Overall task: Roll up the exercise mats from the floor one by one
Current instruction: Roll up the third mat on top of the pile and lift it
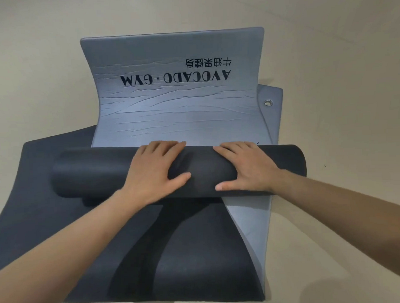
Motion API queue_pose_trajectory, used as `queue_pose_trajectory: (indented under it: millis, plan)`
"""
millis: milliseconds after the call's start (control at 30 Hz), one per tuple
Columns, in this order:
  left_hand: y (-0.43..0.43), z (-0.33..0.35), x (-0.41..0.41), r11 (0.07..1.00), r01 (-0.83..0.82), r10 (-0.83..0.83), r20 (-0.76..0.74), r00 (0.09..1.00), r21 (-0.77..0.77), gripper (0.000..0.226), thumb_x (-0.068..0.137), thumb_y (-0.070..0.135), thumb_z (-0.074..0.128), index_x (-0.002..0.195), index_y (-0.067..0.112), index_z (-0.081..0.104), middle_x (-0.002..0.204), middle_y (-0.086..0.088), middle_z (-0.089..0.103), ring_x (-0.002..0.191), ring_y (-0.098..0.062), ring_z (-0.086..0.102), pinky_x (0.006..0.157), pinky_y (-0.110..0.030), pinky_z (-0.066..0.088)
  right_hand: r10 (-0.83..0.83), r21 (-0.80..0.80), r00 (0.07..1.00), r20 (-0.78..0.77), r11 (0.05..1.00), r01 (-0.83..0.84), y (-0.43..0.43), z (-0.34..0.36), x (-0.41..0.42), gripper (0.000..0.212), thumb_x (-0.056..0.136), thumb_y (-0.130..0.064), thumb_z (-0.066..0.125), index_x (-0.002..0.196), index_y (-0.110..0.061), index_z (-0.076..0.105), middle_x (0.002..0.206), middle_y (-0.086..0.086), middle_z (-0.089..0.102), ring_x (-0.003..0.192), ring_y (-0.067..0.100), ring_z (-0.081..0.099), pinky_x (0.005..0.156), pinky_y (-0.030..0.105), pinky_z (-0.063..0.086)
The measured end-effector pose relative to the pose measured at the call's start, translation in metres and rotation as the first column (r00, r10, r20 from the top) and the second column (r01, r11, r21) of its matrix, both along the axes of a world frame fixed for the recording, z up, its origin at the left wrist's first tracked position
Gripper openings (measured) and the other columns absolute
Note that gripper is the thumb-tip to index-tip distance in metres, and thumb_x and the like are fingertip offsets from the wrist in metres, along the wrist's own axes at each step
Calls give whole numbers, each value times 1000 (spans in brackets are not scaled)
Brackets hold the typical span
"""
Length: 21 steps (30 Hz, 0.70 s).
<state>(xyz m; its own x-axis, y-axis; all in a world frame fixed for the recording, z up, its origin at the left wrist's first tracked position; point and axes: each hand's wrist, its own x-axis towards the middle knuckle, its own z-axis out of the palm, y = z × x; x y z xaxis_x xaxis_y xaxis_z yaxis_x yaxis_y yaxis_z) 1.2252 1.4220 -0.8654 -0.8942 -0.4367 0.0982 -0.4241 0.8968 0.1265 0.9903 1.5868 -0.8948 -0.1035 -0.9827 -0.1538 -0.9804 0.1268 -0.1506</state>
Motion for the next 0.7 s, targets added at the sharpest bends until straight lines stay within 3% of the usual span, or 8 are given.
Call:
queue_pose_trajectory:
  millis: [67, 200, 267, 333, 467, 533, 600, 700]
  plan:
    - [17, -9, 10, 993, 51, -49, 18, 999, -110, 88, 81, 72, 55, 153, 22, 45, 151, -7, 51, 138, -34, 46, 109, -50, 38, -28, 64, 994, 105, 998, 22, -16, 5, -15, 110, 71, -96, 44, 157, -30, 28, 156, -5, 42, 137, 21, 44, 113, 45, 35]
    - [22, -28, 8, 987, 60, -34, 169, 985, -152, 103, 79, 84, 51, 162, 28, 27, 165, -9, 32, 152, -39, 26, 123, -59, 20, -121, 212, 958, 258, 975, 65, -43, 11, -40, 106, 68, -95, 49, 155, -39, 28, 154, -11, 43, 135, 20, 46, 108, 46, 40]
    - [7, -32, 0, 985, 61, -32, 175, 984, -160, 104, 79, 88, 47, 163, 32, 21, 167, -6, 29, 154, -36, 23, 125, -57, 16, -124, 174, 972, 201, 981, 89, -49, 12, -45, 106, 69, -95, 46, 157, -40, 25, 162, -9, 33, 142, 23, 39, 115, 48, 33]
    - [-9, -34, -11, 987, 54, -30, 163, 986, -149, 103, 79, 90, 45, 162, 34, 22, 165, -3, 33, 154, -32, 25, 125, -55, 16, -168, -14, 980, 103, 985, 170, -46, 13, -42, 106, 72, -93, 41, 159, -35, 25, 164, -2, 30, 143, 26, 37, 117, 48, 27]
    - [-37, -28, -32, 991, 64, -44, 171, 984, -113, 102, 78, 95, 35, 161, 36, 26, 162, 1, 38, 151, -28, 32, 125, -50, 21, -123, -467, 992, -26, 879, 97, -26, -2, -14, 85, 85, -76, 54, 145, -15, 53, 138, 10, 57, 122, 32, 54, 107, 49, 37]
    - [-50, -23, -40, 996, 62, -51, 166, 985, -58, 102, 76, 97, 32, 161, 40, 23, 163, 5, 36, 151, -26, 31, 126, -47, 19, -100, -492, 988, -114, 870, 32, -18, -17, -1, 88, 83, -77, 58, 144, -13, 54, 141, 13, 57, 127, 34, 53, 111, 53, 35]
    - [-61, -19, -49, 998, 56, -58, 170, 984, 16, 103, 74, 98, 30, 160, 43, 21, 164, 9, 34, 151, -22, 30, 126, -45, 18, -107, -413, 973, -203, 910, 14, -17, -26, 2, 101, 78, -84, 56, 151, -14, 46, 151, 15, 49, 140, 37, 44, 117, 58, 29]
    - [-76, -13, -63, 994, 44, -64, 199, 978, 101, 104, 72, 98, 29, 160, 44, 20, 165, 12, 31, 151, -19, 30, 124, -43, 20, -101, -306, 962, -254, 952, 19, -29, -21, -10, 114, 73, -92, 48, 156, -15, 36, 156, 15, 43, 144, 37, 39, 118, 57, 27]
